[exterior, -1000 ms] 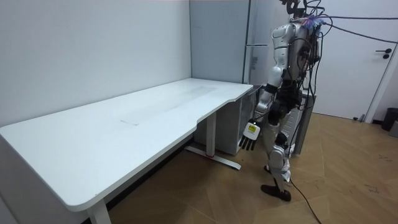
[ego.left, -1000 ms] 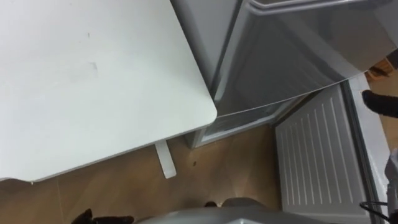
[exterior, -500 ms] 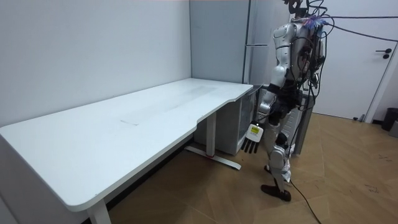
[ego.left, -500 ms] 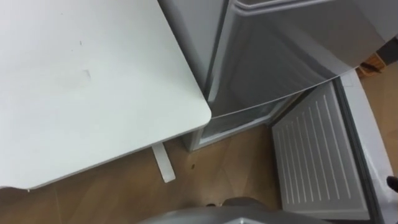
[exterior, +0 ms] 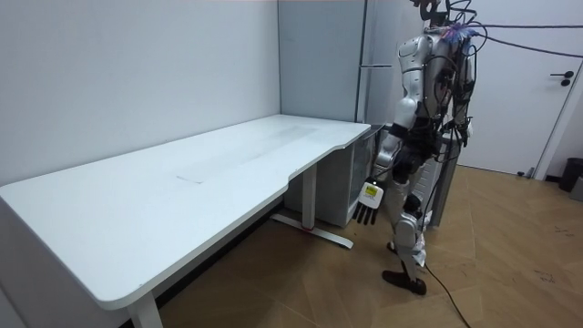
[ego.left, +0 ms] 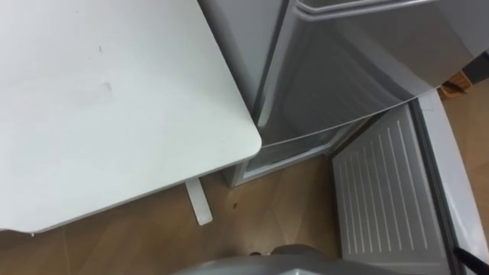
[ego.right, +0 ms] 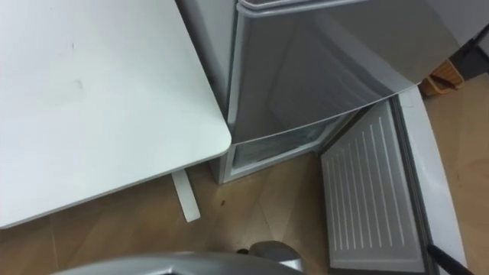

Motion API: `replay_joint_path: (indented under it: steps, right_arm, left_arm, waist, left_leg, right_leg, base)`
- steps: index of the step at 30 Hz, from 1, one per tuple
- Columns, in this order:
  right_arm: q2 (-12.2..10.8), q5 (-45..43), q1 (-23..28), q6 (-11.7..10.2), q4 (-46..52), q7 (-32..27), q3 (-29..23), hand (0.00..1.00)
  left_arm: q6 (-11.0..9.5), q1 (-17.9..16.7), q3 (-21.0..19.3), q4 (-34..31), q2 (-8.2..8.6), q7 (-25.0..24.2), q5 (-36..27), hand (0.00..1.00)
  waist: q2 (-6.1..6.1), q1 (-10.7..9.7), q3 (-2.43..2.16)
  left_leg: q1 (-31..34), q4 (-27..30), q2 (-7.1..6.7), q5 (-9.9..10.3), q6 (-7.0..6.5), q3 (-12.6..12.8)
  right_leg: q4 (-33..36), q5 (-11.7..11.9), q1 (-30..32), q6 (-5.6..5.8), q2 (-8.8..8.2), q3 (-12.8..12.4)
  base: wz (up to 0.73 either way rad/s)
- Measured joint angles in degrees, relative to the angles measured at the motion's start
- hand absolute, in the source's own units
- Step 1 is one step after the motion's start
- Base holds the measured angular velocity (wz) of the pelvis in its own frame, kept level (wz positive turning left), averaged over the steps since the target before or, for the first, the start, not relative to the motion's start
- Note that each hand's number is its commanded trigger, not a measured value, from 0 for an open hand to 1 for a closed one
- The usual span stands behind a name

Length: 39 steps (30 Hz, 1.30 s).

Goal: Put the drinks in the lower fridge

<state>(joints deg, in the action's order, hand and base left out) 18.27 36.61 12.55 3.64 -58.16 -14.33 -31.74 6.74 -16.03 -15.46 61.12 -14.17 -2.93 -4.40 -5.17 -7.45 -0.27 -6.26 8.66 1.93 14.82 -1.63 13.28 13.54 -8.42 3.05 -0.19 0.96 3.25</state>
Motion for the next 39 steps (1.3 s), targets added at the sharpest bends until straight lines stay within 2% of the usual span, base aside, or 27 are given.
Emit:
replay_joint_path:
  steps: [7, 11, 13, 15, 17, 19, 21, 22, 25, 27, 28, 31, 32, 34, 35, 36, 38, 39]
  right_arm:
    - [0.7, -0.7, 0.0, -0.6, -0.5, 1.6, 3.0, 0.00]
    - [1.8, -0.5, -0.1, -0.6, -0.5, 2.8, 4.7, 0.00]
    - [2.3, -0.9, 0.1, -0.6, -0.5, 3.4, 6.2, 0.00]
    - [3.1, -2.1, 0.2, -0.3, -0.4, 4.4, 9.2, 0.00]
    - [3.5, -3.0, 0.4, 0.1, 0.6, 5.0, 11.9, 0.00]
    - [3.9, -3.4, 3.1, 0.2, 3.6, 5.2, 16.8, 0.00]
    - [4.3, -4.3, 5.5, 0.8, 7.8, 6.4, 23.0, 0.00]
    - [4.4, -5.4, 6.3, 1.3, 9.8, 7.0, 24.6, 0.00]
    - [5.1, -10.7, 8.5, 3.2, 18.2, 11.7, 30.2, 0.00]
    - [4.6, -10.5, 8.4, 3.2, 24.8, 17.0, 34.6, 0.00]
    - [4.2, -9.8, 8.3, 2.9, 26.0, 18.8, 35.2, 0.00]
    - [2.5, -7.1, 5.9, 2.5, 30.5, 26.6, 38.1, 0.00]
    - [2.2, -6.9, 4.5, 2.5, 32.8, 29.8, 40.1, 0.00]
    - [1.5, -5.8, 1.8, 2.4, 35.9, 34.6, 44.1, 0.00]
    - [0.7, -5.1, -0.3, 2.3, 36.7, 37.5, 46.4, 0.00]
    - [0.4, -5.2, -1.1, 3.9, 36.9, 39.3, 47.5, 0.00]
    - [0.6, -5.5, -0.7, 4.1, 36.7, 42.5, 48.3, 0.00]
    - [0.5, -5.5, -0.8, 4.1, 37.1, 44.1, 48.3, 0.00]
  left_arm:
    - [0.1, 1.3, 1.3, 0.9, 0.07, -0.2, 1.5, 0.00]
    - [0.2, 1.3, 2.7, 0.9, 0.02, -0.6, 1.2, 0.00]
    - [0.2, 1.3, 2.7, 1.1, 0.01, -0.6, 1.2, 0.00]
    - [0.2, 1.9, 3.5, 1.3, -0.02, -0.7, 1.4, 0.00]
    - [0.2, 2.1, 5.1, 1.3, -0.07, -1.3, 1.5, 0.00]
    - [0.3, 3.2, 7.6, 1.7, -0.21, -1.6, 1.6, 0.00]
    - [0.2, 4.2, 10.0, 1.9, -0.93, -1.8, 1.6, 0.00]
    - [0.2, 4.3, 10.4, 1.9, -1.04, -1.8, 1.6, 0.00]
    - [0.2, 6.0, 12.9, 2.8, -1.34, -1.8, 1.5, 0.00]
    - [0.0, 6.7, 15.2, 2.8, -1.51, -2.2, 1.4, 0.00]
    - [-0.1, 6.8, 15.5, 2.7, -1.51, -2.4, 1.2, 0.00]
    - [0.4, 6.6, 16.9, 2.7, -0.37, -2.7, -0.2, 0.00]
    - [0.4, 6.4, 17.2, 2.6, 0.58, -2.8, -0.1, 0.00]
    - [0.3, 6.7, 18.0, 2.5, 1.14, -3.1, -0.6, 0.00]
    - [0.2, 7.0, 18.0, 2.5, 1.21, -3.3, -0.6, 0.00]
    - [-0.1, 7.1, 17.9, 2.4, 1.16, -3.6, -0.7, 0.00]
    - [-1.0, 7.5, 17.5, 2.2, 1.09, -3.5, -2.2, 0.00]
    - [-1.1, 7.4, 16.9, 2.0, 0.98, -3.4, -3.6, 0.00]
  waist:
    - [0.47, 0.2, 0.18]
    - [1.13, 0.3, 0.67]
    - [1.21, 0.6, 0.74]
    - [1.22, 1.7, 0.86]
    - [1.23, 1.8, 0.88]
    - [1.09, 3.1, 0.91]
    - [0.67, 4.9, 1.09]
    - [0.67, 5.0, 1.09]
    - [0.60, 6.6, 1.15]
    - [0.79, 8.5, 1.18]
    - [0.89, 9.0, 1.19]
    - [2.92, 9.6, 1.18]
    - [3.94, 9.6, 1.11]
    - [4.65, 9.8, 1.32]
    - [5.02, 10.3, 1.12]
    - [4.92, 10.8, 1.00]
    - [4.18, 11.7, 0.90]
    - [3.97, 12.2, 0.69]
  left_leg:
    - [0.1, -0.2, 0.45, 0.1, 0.11, 0.5]
    - [0.7, 0.0, 0.40, 0.1, 0.10, 0.7]
    - [0.6, -0.1, 0.45, 0.1, 0.11, 1.0]
    - [1.2, 0.0, 0.60, 0.1, 0.11, 2.0]
    - [1.9, 0.2, 0.64, 0.1, 0.10, 2.3]
    - [2.0, 0.2, 0.73, 0.1, 0.09, 2.7]
    - [1.8, 0.3, 1.22, 0.2, 0.20, 4.1]
    - [2.0, 0.4, 1.34, 0.2, 0.20, 4.2]
    - [3.0, 1.0, 1.33, 0.2, 0.15, 4.5]
    - [3.0, 1.2, 1.34, 0.2, 0.19, 4.5]
    - [3.0, 1.2, 1.35, 0.1, 0.26, 4.4]
    - [3.2, 1.3, 1.37, -0.1, 0.40, 3.1]
    - [3.4, 1.4, 1.28, -0.2, 0.37, 2.4]
    - [3.8, 1.5, 1.13, -0.4, 0.41, 1.6]
    - [4.2, 1.8, 1.03, -0.4, 0.51, 0.9]
    - [4.5, 2.0, 0.58, -0.7, 0.58, -0.1]
    - [4.6, 1.9, 0.44, -1.2, 0.76, -1.1]
    - [4.6, 1.9, 0.56, -1.2, 0.80, -1.1]
  right_leg:
    - [-1.1, 1.0, -0.2, -0.32, 0.29, -0.1]
    - [-1.0, 1.1, 0.3, -0.29, 0.34, 0.1]
    - [-1.0, 1.2, 0.5, -0.35, 0.40, -0.2]
    - [-0.9, 1.7, 1.4, -0.45, 0.43, -0.9]
    - [-1.1, 2.2, 2.1, -0.45, 0.72, -1.0]
    - [-1.2, 2.6, 2.3, -0.48, 0.99, -1.0]
    - [-1.5, 3.8, 2.5, -0.89, 1.29, -1.0]
    - [-2.0, 4.2, 2.5, -1.00, 1.42, -0.9]
    - [-2.0, 5.1, 3.5, -1.18, 1.48, -0.7]
    - [-2.3, 5.2, 3.4, -1.36, 1.36, 0.3]
    - [-2.4, 5.3, 3.3, -1.42, 1.36, 0.5]
    - [-2.9, 5.3, 2.9, -1.55, 1.19, 1.5]
    - [-2.9, 5.3, 2.9, -1.56, 1.08, 1.7]
    - [-2.9, 4.9, 2.9, -1.75, 1.00, 2.7]
    - [-3.0, 4.5, 2.8, -1.99, 0.66, 3.4]
    - [-2.9, 3.9, 2.8, -2.04, 0.33, 4.1]
    - [-2.8, 3.5, 2.8, -2.11, 0.17, 4.8]
    - [-2.9, 3.5, 2.6, -2.21, 0.22, 5.1]
  base:
    - [-0.06]
    - [-0.01]
    - [-0.12]
    - [-0.23]
    - [-0.15]
    - [-0.19]
    - [-0.36]
    - [-0.29]
    - [-0.18]
    - [-0.03]
    - [0.15]
    - [0.22]
    - [0.26]
    - [0.28]
    - [0.36]
    - [0.44]
    - [0.29]
    - [0.09]
